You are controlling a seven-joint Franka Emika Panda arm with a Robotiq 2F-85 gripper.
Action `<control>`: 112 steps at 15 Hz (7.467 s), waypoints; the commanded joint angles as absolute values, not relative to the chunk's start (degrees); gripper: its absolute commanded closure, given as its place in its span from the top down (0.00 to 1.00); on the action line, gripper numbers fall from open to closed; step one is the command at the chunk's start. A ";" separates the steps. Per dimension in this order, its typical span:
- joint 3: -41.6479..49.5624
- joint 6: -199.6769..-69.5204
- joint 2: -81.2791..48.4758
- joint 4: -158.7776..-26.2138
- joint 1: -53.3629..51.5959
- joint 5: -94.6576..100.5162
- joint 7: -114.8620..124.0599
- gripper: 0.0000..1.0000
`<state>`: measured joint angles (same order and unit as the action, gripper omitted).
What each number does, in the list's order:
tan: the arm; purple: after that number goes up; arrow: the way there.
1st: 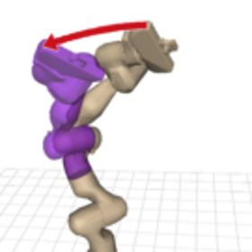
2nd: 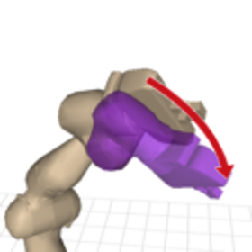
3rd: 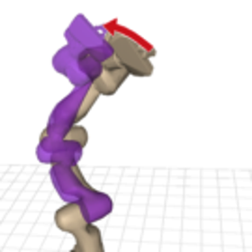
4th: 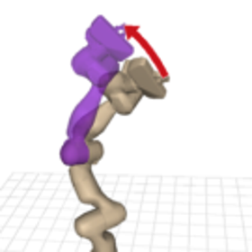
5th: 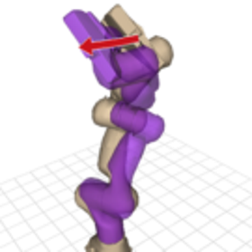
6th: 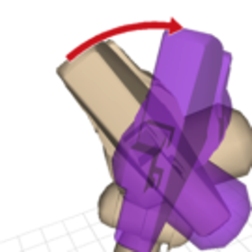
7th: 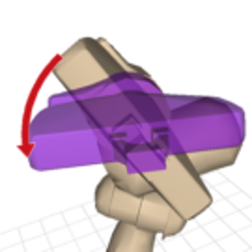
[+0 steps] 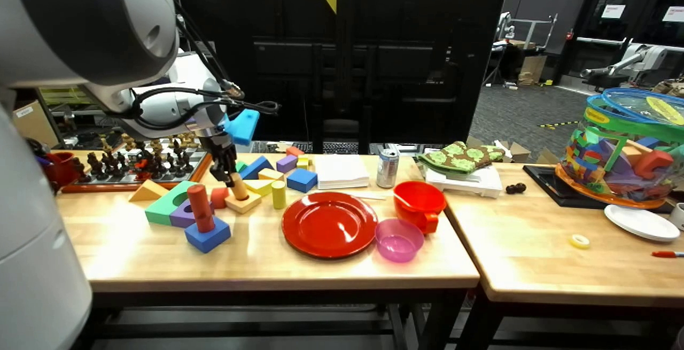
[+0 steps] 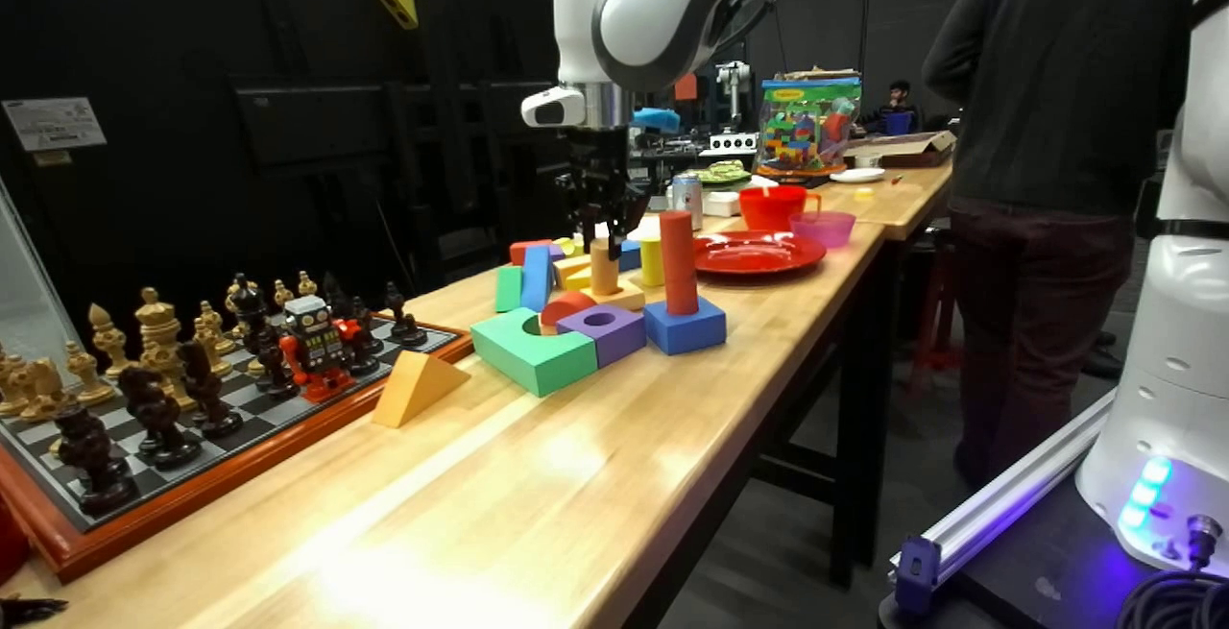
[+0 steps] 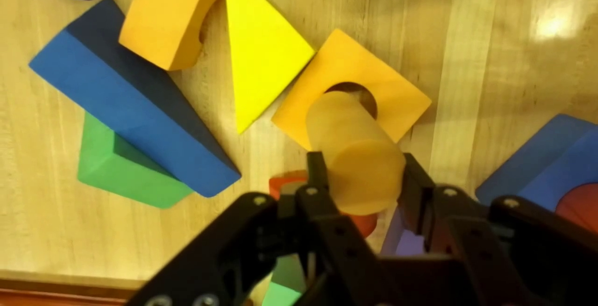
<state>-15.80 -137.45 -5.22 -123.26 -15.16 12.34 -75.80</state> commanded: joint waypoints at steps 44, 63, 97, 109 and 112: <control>-15.40 -139.77 -0.97 -127.24 -15.65 12.54 -72.68 0.15; -15.52 -140.41 -2.54 -126.85 -15.11 11.41 -73.20 0.15; -15.50 -126.05 -10.71 -113.87 -12.76 3.64 -78.76 0.15; -15.68 -123.80 -11.45 -112.62 -12.84 4.24 -77.53 0.99; -15.82 -123.92 -10.47 -113.32 -13.15 4.68 -76.62 1.00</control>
<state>-15.35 -124.68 -12.41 -112.54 -13.14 4.61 -77.25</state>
